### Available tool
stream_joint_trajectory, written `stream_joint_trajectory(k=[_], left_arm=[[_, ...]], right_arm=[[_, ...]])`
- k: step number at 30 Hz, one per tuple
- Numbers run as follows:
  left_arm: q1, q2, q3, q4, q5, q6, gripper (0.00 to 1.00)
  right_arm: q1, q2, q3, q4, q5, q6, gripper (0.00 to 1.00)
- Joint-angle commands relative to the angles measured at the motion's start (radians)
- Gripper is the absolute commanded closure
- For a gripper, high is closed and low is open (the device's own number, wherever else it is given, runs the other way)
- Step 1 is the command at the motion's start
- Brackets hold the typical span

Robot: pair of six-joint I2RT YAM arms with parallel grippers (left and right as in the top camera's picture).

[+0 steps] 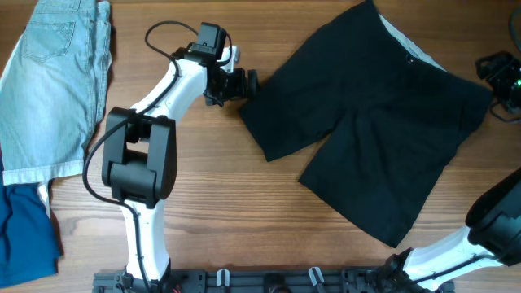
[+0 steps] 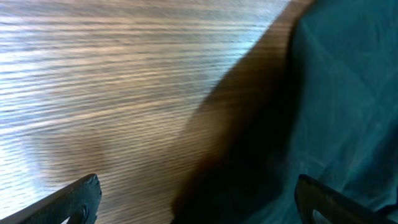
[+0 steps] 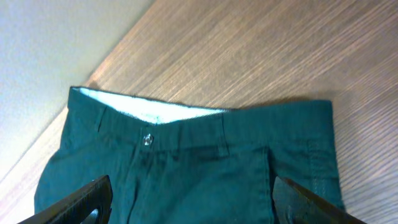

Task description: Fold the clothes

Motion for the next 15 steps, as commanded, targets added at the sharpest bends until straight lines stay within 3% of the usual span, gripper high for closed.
stream_joint_trajectory(k=[1,3,5,7,11,12,15], left_arm=[[-0.047,0.012,0.003,0.003,0.044,0.019,0.01],[-0.071,0.026,0.003,0.003,0.043,0.019,0.05],[-0.084,0.042,0.003,-0.001,0.012,0.019,0.17],[-0.087,0.051,0.003,-0.017,-0.054,0.002,0.53],[-0.068,0.051,0.003,-0.027,-0.167,-0.027,0.89],[-0.059,0.051,0.003,-0.027,-0.184,-0.027,0.96],[0.001,0.051,0.003,-0.016,-0.269,-0.026,0.96]], right_arm=[[0.029,-0.013,0.016,-0.022,-0.016,-0.022,0.17],[0.043,-0.013,0.016,-0.022,-0.016,-0.022,0.17],[0.054,-0.012,0.017,-0.020,-0.016,-0.021,0.17],[0.066,-0.012,0.016,-0.020,-0.016,-0.023,0.17],[0.096,-0.012,0.016,-0.024,-0.012,-0.048,0.17],[0.105,-0.012,0.016,-0.026,-0.012,-0.048,0.17],[0.138,-0.012,0.016,-0.029,-0.012,-0.047,0.18]])
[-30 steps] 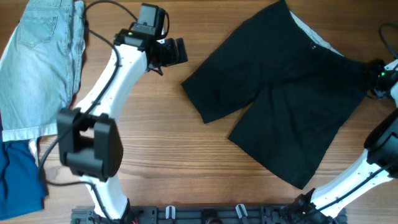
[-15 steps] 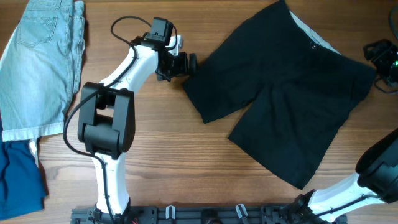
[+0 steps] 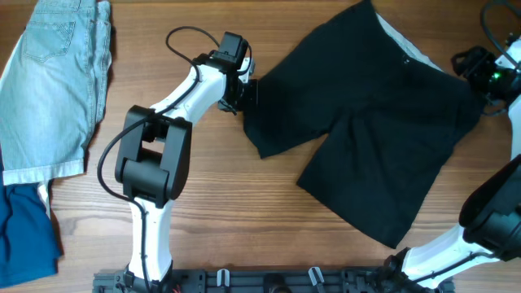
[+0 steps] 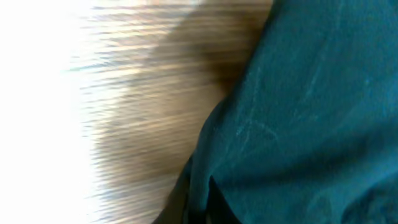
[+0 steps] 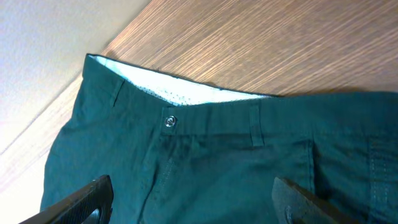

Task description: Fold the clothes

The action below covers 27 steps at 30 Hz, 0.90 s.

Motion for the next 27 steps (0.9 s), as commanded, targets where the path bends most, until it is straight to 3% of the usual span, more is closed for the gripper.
stream_joint_trajectory(k=[1,5,9,10,11,12,13,18,21,25,27], left_arm=[[0.093,0.016,0.003,0.020,-0.182,-0.004,0.96],[0.186,0.016,0.013,0.133,-0.229,0.054,0.96],[0.257,0.016,0.045,0.357,-0.229,0.058,0.96],[0.266,0.016,0.052,0.416,-0.229,0.055,0.91],[0.272,0.016,0.060,0.492,-0.229,0.052,0.44],[0.272,0.016,0.063,0.517,-0.229,0.052,0.04],[0.272,0.016,0.068,0.527,-0.230,0.052,0.00],[0.272,-0.014,0.111,0.394,-0.225,0.051,0.00],[0.270,-0.091,0.155,0.149,-0.175,0.041,0.00],[0.246,-0.204,0.158,-0.148,-0.018,-0.038,0.00],[0.218,-0.219,0.158,-0.277,-0.015,-0.050,0.00]], right_arm=[[0.043,-0.012,0.016,-0.004,-0.012,-0.021,0.18],[0.098,-0.012,0.016,-0.014,-0.011,-0.021,0.18],[0.165,-0.012,0.016,-0.016,-0.002,-0.018,0.18],[0.182,-0.012,0.016,-0.016,0.008,-0.017,0.18],[0.203,-0.012,0.016,-0.016,0.016,-0.018,0.18],[0.211,-0.012,0.016,-0.016,0.020,-0.017,0.18],[0.217,-0.012,0.016,-0.015,0.021,-0.018,0.18],[0.224,-0.012,0.016,-0.015,0.022,-0.019,0.16],[0.224,-0.012,0.016,-0.028,0.022,-0.054,0.01],[0.223,-0.012,0.016,-0.068,0.022,-0.115,0.00],[0.223,-0.012,0.016,-0.080,0.023,-0.126,0.00]])
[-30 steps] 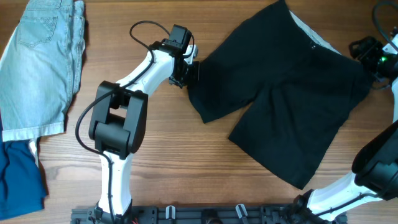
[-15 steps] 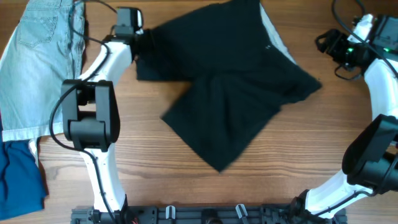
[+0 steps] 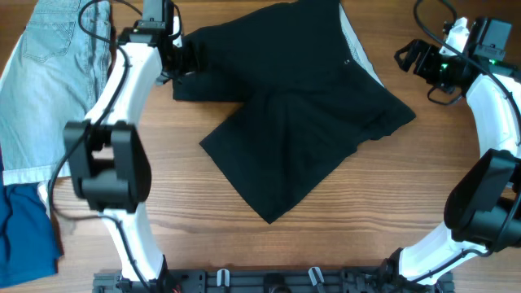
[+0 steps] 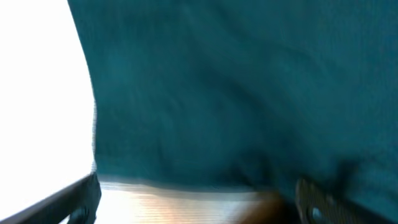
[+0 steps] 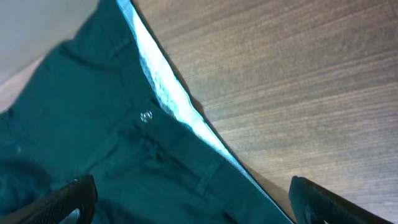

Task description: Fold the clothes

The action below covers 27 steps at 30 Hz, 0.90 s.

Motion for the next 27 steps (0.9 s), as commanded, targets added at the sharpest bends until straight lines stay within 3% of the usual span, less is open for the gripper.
stream_joint_trajectory(k=[1,8,15,19,24,27], left_arm=[[-0.058,-0.093,0.029,-0.180,0.081,-0.047,0.00],[-0.096,-0.031,-0.050,-0.337,0.018,0.221,0.05],[-0.095,-0.027,-0.202,-0.225,-0.052,0.394,0.00],[-0.095,-0.011,-0.275,-0.156,0.058,0.531,0.01],[-0.097,0.035,-0.278,-0.157,0.104,0.546,0.04],[-0.102,0.048,-0.278,-0.169,0.131,0.546,0.18]], right_arm=[[-0.002,-0.012,0.016,-0.014,0.010,-0.054,0.00],[-0.002,-0.012,0.016,-0.011,0.010,-0.087,0.00],[-0.002,-0.012,0.016,-0.011,0.010,-0.088,0.00],[-0.002,-0.012,0.016,-0.014,0.010,-0.088,0.00],[-0.003,-0.012,0.016,-0.013,0.010,-0.087,0.00],[-0.003,-0.012,0.016,-0.014,0.010,-0.087,0.00]])
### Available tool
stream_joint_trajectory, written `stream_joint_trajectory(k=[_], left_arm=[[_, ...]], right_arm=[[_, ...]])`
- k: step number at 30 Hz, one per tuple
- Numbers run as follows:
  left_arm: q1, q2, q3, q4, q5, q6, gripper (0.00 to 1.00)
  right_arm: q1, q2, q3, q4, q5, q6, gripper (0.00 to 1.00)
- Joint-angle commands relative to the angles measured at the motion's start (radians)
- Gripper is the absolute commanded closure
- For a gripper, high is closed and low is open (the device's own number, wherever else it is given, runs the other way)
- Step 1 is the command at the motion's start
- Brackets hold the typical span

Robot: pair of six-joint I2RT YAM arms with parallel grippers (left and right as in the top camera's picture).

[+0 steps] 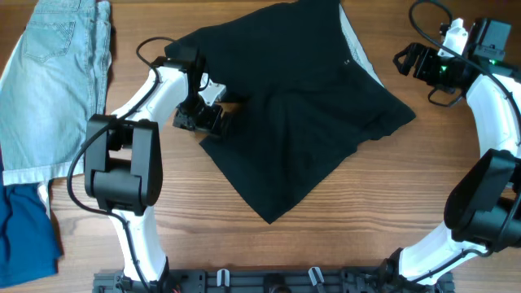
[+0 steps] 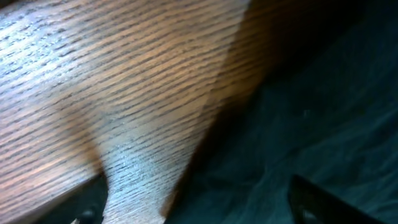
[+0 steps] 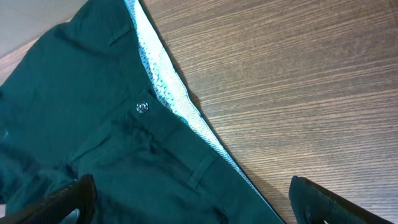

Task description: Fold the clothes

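The black shorts (image 1: 301,106) lie rumpled mid-table, one leg toward the far left, the other pointing at the near edge, with the waistband at the right. My left gripper (image 1: 216,120) is open at the shorts' left edge; the left wrist view shows bare wood and the dark cloth (image 2: 311,124) between its spread fingers (image 2: 199,210). My right gripper (image 1: 409,62) hovers open just right of the waistband. The right wrist view has the button (image 3: 142,107) and the pale inner lining (image 3: 165,93) ahead of the gripper (image 3: 199,208).
Light denim shorts (image 1: 57,81) lie flat at the far left. A blue garment (image 1: 28,232) sits below them at the left front corner. The arm bases and a black rail (image 1: 269,281) run along the near edge.
My left gripper has moved from the far left leg of the shorts toward the near side, to the shorts' left edge. The shorts and my right gripper have hardly changed.
The shorts first lay spread out at the right, my open left gripper beside their left leg hem. Then that gripper was on the hem. Then the shorts lay shifted left and bunched mid-table, the left gripper open at far left. Now it is at their left edge.
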Motion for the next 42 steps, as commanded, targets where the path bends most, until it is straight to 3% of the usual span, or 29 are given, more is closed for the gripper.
stream_joint_trajectory(k=[1,4,6,9,14,17,20,21,22,23,26,27,28,30,32,38,40,42], left_arm=[[-0.005,0.039,-0.009,-0.022,0.081,0.030,0.18],[-0.029,0.045,-0.021,-0.057,0.106,0.030,0.20],[-0.054,0.045,-0.043,-0.074,0.105,0.030,0.33],[-0.069,0.045,-0.050,-0.093,0.065,0.026,0.96],[-0.006,0.045,-0.050,-0.083,-0.406,-0.219,0.96],[0.065,0.045,-0.050,-0.018,-0.542,-0.219,0.96],[0.126,0.045,-0.050,0.089,-0.587,-0.218,0.96],[0.140,0.045,-0.050,0.124,-0.589,-0.217,0.93],[0.152,0.045,-0.050,0.158,-0.588,-0.215,0.80],[0.164,0.045,-0.049,0.203,-0.588,-0.215,0.76],[0.174,0.045,-0.047,0.307,-0.588,-0.215,0.32],[0.174,0.045,-0.044,0.327,-0.587,-0.215,0.08],[0.171,0.045,-0.037,0.329,-0.587,-0.215,0.00],[0.163,0.043,-0.010,0.305,-0.587,-0.216,0.00],[0.158,0.019,0.059,0.196,-0.563,-0.295,0.00],[0.182,-0.154,0.285,-0.149,-0.315,-0.502,0.00],[0.184,-0.260,0.296,-0.184,-0.171,-0.574,0.00],[0.182,-0.346,0.296,-0.187,0.121,-0.604,0.00]], right_arm=[[-0.003,-0.012,0.016,-0.001,0.011,-0.014,0.00],[-0.003,-0.012,0.016,-0.001,0.011,-0.014,0.00],[-0.003,-0.012,0.016,0.000,0.011,-0.014,0.00],[-0.003,-0.012,0.016,0.000,0.010,-0.013,0.00],[-0.003,-0.012,0.016,-0.002,0.010,-0.003,0.00],[-0.003,-0.012,0.016,-0.012,0.010,-0.003,0.00],[-0.003,-0.012,0.016,-0.019,0.010,-0.003,0.01],[-0.003,-0.012,0.016,-0.019,0.010,-0.003,0.00],[-0.003,-0.012,0.016,-0.020,0.010,-0.003,0.01],[-0.003,-0.012,0.016,-0.020,0.010,-0.003,0.00],[-0.003,-0.012,0.016,-0.025,0.006,-0.002,0.01],[-0.003,-0.012,0.016,-0.028,-0.002,-0.002,0.00],[-0.002,-0.012,0.016,-0.029,-0.008,-0.002,0.00],[-0.003,-0.012,0.016,-0.030,-0.028,-0.002,0.01],[-0.003,-0.024,0.017,-0.029,-0.079,-0.003,0.00],[-0.002,-0.188,0.017,-0.086,-0.127,0.029,0.00],[-0.003,-0.259,0.017,-0.140,-0.157,0.031,0.00],[-0.003,-0.319,0.017,-0.207,-0.288,0.078,0.00]])
